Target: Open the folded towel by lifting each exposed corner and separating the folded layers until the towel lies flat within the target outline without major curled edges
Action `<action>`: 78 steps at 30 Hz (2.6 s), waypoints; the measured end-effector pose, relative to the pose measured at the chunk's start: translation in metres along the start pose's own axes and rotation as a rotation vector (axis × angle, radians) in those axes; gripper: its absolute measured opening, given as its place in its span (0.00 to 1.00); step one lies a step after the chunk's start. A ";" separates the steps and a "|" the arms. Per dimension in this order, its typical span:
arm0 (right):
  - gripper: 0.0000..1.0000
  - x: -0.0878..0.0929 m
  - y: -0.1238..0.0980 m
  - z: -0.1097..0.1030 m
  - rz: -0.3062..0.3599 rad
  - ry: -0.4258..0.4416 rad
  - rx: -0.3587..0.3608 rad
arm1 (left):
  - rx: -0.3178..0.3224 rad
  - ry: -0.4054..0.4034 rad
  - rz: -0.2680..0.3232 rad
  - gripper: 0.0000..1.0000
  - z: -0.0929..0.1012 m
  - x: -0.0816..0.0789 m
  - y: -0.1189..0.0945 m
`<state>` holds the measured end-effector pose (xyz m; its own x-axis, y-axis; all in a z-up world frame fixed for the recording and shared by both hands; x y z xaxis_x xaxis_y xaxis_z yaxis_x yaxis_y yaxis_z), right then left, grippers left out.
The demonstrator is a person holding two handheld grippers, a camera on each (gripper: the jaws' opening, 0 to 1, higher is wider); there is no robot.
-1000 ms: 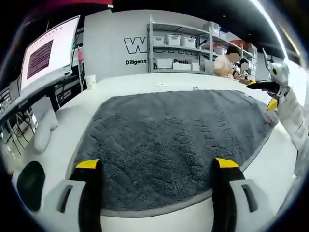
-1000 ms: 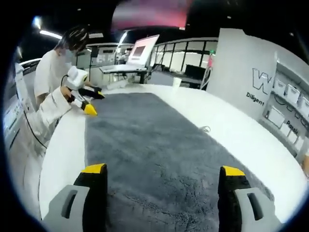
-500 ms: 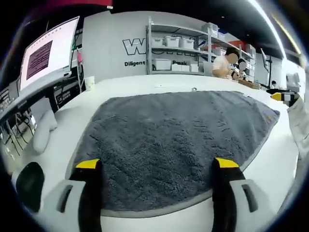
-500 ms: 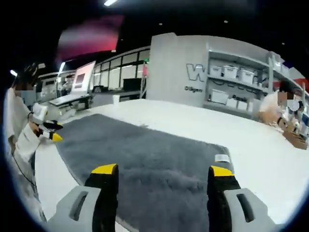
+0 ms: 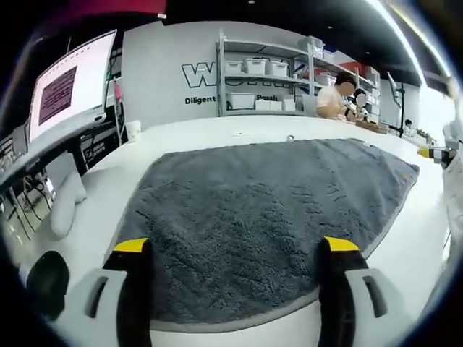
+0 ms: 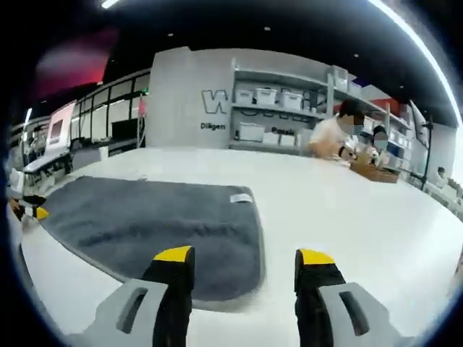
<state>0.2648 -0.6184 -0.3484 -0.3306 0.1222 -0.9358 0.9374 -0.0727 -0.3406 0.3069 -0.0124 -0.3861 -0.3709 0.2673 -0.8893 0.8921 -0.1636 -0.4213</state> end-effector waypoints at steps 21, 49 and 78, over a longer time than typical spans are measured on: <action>0.00 0.034 0.021 0.012 -0.065 0.135 0.050 | 0.032 -0.003 0.020 0.90 0.000 -0.003 -0.023; 0.00 0.050 -0.002 0.020 -0.106 0.061 0.073 | 0.023 0.007 -0.049 0.89 0.001 0.007 -0.024; 0.00 0.058 -0.031 0.032 -0.131 0.052 0.104 | 0.004 0.000 -0.065 0.86 -0.004 0.011 -0.032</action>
<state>0.2136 -0.6410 -0.3950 -0.4404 0.1880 -0.8779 0.8693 -0.1550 -0.4693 0.2750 0.0000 -0.3817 -0.4284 0.2780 -0.8598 0.8647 -0.1499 -0.4793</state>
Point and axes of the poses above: the point that each gripper's makers call its tool centre point, and the gripper's own axes: y roughly forward along the fingers, z roughly to its right, x roughly out of its underside, the point moved 10 cm from there along -y, roughly backward along the fingers, and after that the axes turned 9 degrees about y, right-handed, at the moved point
